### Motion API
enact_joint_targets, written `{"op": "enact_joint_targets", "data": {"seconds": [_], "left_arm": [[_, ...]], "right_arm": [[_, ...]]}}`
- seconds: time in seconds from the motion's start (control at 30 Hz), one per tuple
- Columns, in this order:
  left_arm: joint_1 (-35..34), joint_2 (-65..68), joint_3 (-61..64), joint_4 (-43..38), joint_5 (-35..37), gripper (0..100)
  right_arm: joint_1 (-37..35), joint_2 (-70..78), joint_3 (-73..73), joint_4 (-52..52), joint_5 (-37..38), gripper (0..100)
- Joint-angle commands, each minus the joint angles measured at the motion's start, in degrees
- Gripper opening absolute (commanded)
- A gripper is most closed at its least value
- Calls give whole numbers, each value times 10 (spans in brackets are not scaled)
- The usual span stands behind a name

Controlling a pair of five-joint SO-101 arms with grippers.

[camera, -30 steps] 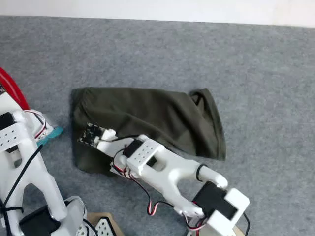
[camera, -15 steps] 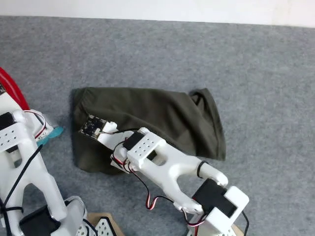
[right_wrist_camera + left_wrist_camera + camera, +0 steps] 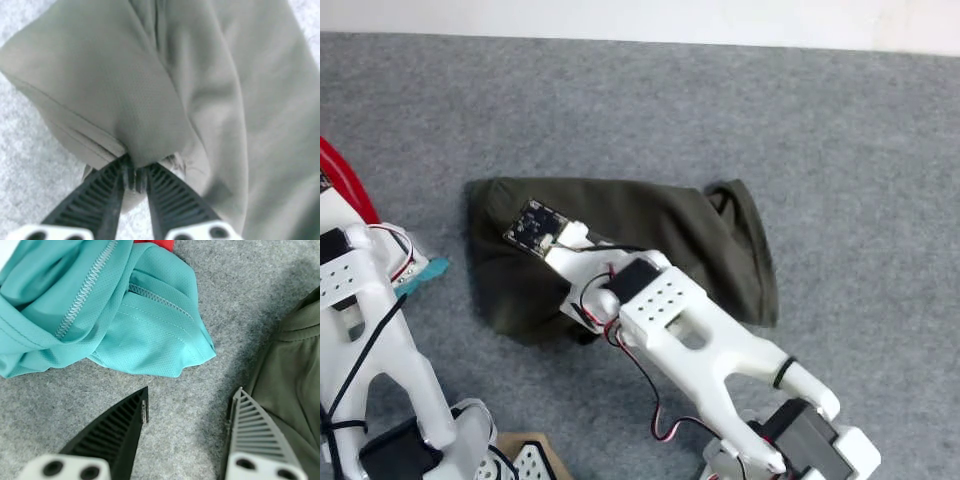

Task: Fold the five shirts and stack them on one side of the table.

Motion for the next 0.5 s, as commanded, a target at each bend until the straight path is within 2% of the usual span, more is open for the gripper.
{"op": "enact_joint_targets", "data": {"seconds": [0.0, 0.3, 0.47], "left_arm": [[15, 0, -1, -7, 4, 263], [15, 0, -1, -7, 4, 263], [15, 0, -2, -7, 4, 263]], "right_arm": [[-16, -26, 5, 0, -6, 9], [-15, -33, 15, 4, -8, 8], [-12, -47, -5, 68, -9, 8]]}}
